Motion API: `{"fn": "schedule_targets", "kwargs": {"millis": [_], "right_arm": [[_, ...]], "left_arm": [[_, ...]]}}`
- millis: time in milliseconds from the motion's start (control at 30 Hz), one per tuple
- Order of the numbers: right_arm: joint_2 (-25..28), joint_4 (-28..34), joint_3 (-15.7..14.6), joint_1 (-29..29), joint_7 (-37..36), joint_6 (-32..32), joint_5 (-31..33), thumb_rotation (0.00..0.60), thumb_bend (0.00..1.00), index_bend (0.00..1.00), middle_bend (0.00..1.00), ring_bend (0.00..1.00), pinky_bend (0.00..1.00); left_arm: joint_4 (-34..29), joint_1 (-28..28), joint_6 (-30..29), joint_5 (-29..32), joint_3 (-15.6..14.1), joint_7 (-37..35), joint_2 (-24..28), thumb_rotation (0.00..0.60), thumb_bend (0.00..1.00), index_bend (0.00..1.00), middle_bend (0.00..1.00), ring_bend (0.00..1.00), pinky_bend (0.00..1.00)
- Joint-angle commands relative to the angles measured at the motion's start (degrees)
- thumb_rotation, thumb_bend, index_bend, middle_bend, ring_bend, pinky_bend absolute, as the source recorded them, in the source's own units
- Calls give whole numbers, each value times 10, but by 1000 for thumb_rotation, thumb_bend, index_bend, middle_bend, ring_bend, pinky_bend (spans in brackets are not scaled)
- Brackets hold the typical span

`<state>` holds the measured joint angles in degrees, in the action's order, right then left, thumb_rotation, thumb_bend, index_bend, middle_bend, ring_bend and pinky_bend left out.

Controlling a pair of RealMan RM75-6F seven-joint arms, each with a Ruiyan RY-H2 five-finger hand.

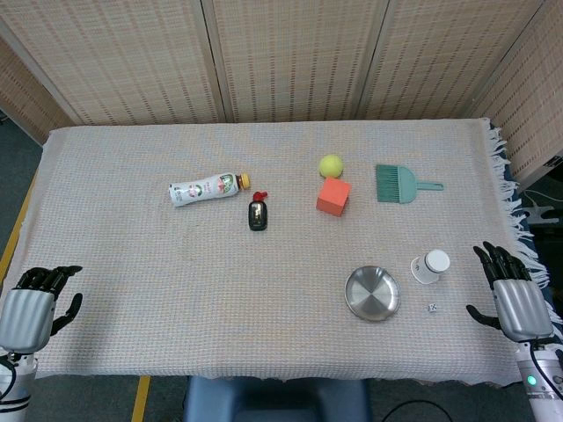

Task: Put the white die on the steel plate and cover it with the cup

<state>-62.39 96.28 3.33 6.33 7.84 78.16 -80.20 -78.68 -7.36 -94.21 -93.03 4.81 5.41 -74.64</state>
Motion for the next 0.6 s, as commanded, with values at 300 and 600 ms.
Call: {"fn": "schedule_targets", "kwargs": {"millis": [300,600], "right_arm": [[1,-4,-6,11,1,-27,1,600,56,0,0,0,122],[-10,-12,-13,10,44,-14,-12,600,56,23,240,88,331]], "left_arm": [[-3,-4,-12,-9,0,-41,-11,600,366,314,380,395,326],[0,10,-33,-12,-6,-48,-1,600,367,314,380,395,321]]}}
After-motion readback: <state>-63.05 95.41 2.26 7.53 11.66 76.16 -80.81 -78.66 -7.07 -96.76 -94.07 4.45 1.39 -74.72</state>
